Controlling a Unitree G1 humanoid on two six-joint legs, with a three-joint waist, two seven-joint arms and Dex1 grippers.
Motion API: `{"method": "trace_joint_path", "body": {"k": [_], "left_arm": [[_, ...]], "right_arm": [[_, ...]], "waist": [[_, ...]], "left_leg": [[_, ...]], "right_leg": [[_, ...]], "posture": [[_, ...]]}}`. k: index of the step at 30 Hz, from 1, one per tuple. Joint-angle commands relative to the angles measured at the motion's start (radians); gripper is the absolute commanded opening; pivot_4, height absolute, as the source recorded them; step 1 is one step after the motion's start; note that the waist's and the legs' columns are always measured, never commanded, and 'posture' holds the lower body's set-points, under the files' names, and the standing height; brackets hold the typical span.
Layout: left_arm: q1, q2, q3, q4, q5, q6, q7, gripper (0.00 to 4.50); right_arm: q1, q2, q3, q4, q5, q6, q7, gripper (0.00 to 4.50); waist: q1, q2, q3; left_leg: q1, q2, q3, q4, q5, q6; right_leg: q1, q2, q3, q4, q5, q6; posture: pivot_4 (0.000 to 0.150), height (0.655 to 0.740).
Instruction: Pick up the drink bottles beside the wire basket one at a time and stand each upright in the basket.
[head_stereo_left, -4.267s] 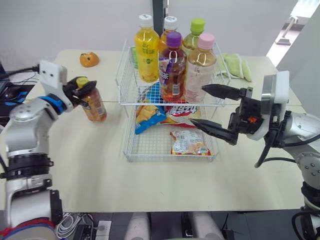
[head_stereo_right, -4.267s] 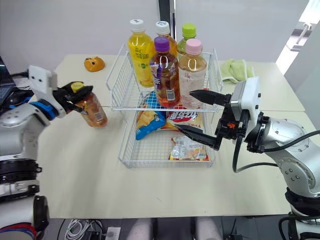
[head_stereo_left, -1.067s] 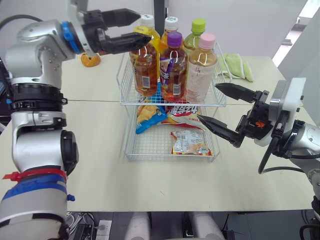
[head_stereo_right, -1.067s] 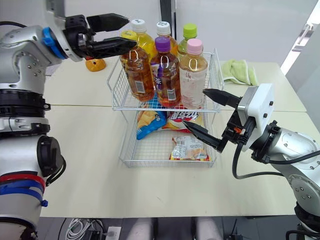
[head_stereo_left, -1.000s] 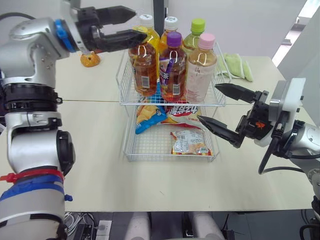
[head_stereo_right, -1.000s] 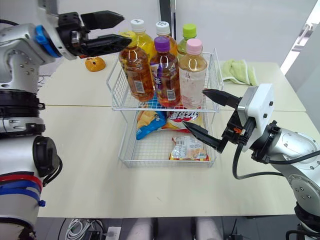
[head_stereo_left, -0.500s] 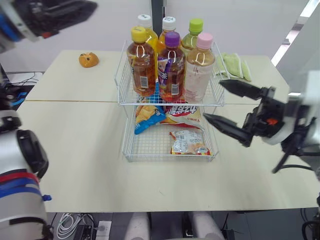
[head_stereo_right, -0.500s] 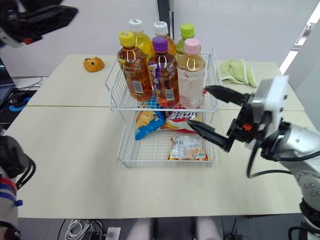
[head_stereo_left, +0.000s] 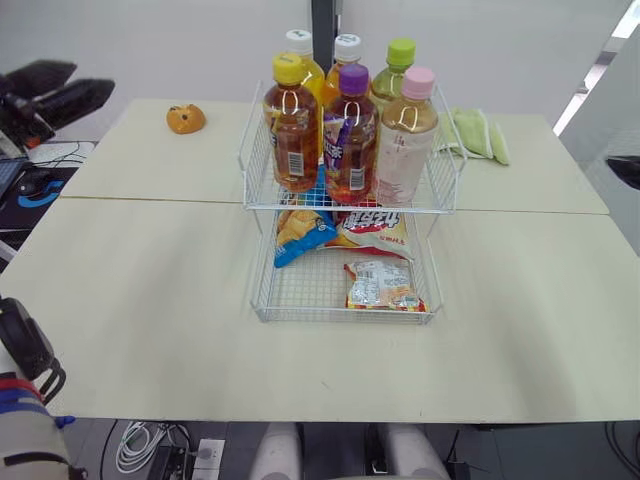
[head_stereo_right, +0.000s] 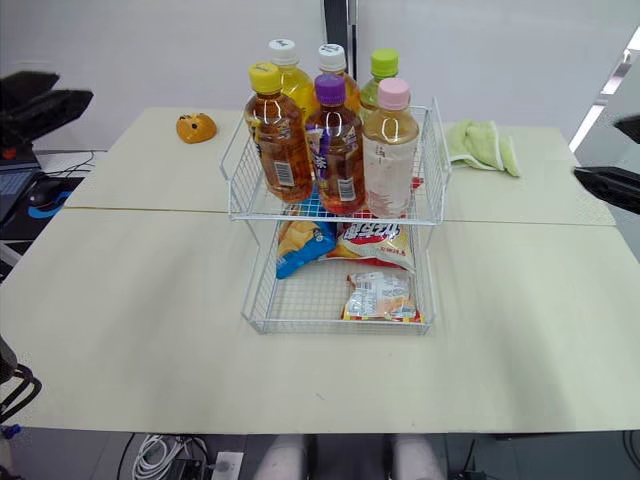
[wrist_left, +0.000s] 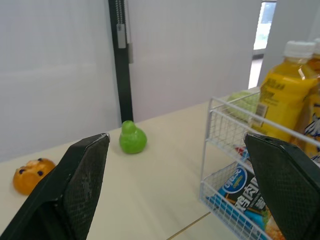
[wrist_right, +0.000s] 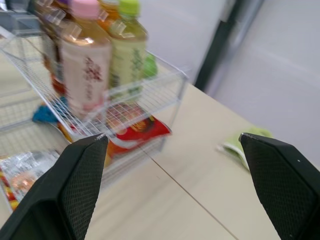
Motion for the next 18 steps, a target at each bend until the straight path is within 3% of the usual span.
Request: {"method": "trace_joint_path", "body": {"k": [1, 6, 18], "left_arm": [[0.090, 0.019, 0.029, 0.043, 0.031, -0.119, 0.034, 4.47], [0.273, -0.041, 0.025, 0.051, 0.061, -0.231, 0.081, 4.47], [0.508, -0.084, 0.031, -0.011, 0.097, -0.325, 0.155, 4.47]], "right_arm": [[0.017, 0.027, -0.019, 0.155, -0.146, -0.216, 0.054, 4.50], [0.020, 0.096, 0.103, 0.325, -0.262, -0.406, 0.133, 4.50], [-0.159, 0.185, 0.311, 0.591, -0.365, -0.524, 0.221, 4.50]], "waist": [[-0.005, 0.000, 0.000], [-0.012, 0.000, 0.000], [-0.014, 0.001, 0.000]], "left_leg": [[0.000, 0.000, 0.000, 0.000, 0.000, 0.000], [0.001, 0.000, 0.002, -0.001, 0.000, 0.000], [0.004, 0.001, 0.006, -0.002, 0.000, 0.000]], "right_leg": [[0.000, 0.000, 0.000, 0.000, 0.000, 0.000], [0.000, 0.000, 0.002, 0.001, 0.000, 0.000], [-0.001, 0.000, 0.006, 0.002, 0.000, 0.000]], "posture": [[0.150, 0.7400], [0.150, 0.7400], [0.150, 0.7400]]}}
